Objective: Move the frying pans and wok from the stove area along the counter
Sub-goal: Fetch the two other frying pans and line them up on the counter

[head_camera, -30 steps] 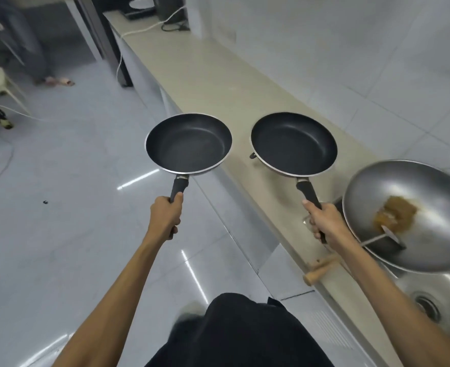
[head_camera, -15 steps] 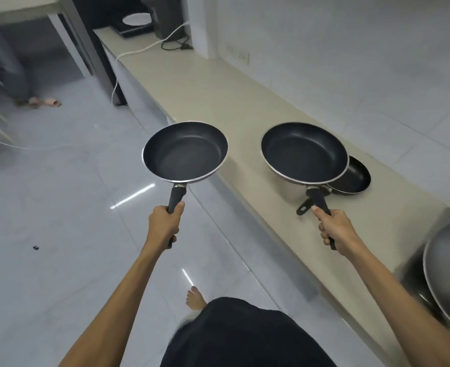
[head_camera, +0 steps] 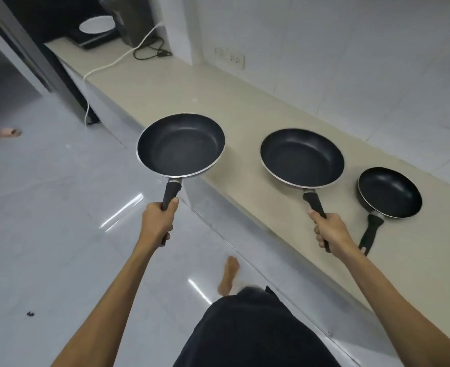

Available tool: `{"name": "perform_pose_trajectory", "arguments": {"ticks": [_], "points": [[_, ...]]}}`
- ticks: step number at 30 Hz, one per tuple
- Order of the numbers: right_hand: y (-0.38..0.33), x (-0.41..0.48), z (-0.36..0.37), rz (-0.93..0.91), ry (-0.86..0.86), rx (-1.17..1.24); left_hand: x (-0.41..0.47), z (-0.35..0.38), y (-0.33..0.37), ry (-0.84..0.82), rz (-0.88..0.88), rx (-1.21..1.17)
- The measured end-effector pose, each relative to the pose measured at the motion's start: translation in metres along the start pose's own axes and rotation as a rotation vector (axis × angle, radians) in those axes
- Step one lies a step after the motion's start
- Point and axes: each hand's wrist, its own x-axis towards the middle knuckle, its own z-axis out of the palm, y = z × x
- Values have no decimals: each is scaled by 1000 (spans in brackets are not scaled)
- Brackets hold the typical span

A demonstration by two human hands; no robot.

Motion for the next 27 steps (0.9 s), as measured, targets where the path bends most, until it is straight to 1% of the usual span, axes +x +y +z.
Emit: {"name": "perform_pose_trajectory", "arguments": {"ticks": [2,7,13,27], "points": [[-20,32,28,20,43,26,61,-3,22,-25,17,37],[-27,50,44,59,73,62,94,3,24,-45,23,60],[-47,80,65,89,141,86,166,16,60,-106,15,71],[-54,104,90,153,233,42,238,42,99,-236,66,143]]}}
